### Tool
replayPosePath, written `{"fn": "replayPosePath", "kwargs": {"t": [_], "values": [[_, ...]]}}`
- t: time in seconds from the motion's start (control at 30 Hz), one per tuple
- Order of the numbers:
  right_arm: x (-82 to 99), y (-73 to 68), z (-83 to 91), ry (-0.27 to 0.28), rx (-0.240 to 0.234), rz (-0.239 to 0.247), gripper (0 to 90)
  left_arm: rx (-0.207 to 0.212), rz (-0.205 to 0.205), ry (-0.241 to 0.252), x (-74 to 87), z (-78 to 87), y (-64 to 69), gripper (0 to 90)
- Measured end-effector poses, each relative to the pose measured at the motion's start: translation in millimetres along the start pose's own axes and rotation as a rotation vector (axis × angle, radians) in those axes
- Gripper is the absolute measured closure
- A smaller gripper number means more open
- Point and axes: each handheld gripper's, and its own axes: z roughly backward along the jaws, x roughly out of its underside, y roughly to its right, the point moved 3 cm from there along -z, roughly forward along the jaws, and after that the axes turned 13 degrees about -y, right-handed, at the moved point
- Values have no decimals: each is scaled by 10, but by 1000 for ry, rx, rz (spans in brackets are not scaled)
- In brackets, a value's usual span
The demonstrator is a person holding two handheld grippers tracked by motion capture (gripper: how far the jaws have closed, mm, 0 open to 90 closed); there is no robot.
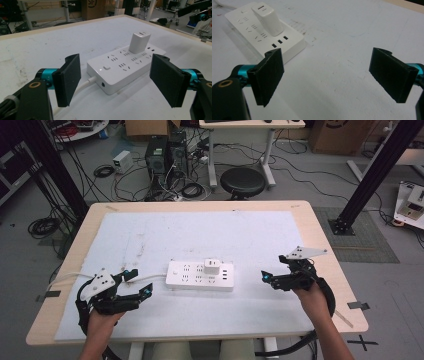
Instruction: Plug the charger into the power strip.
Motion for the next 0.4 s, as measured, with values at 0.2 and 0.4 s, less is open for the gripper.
{"fn": "replayPosePath", "kwargs": {"t": [0.2,0.4], "values": [[27,-2,-5,-2,-2,-5,129,-2,-1,-1,0,8,-9,252],[51,-11,-18,-8,-1,-17,129,-5,2,-1,8,17,-9,252]]}}
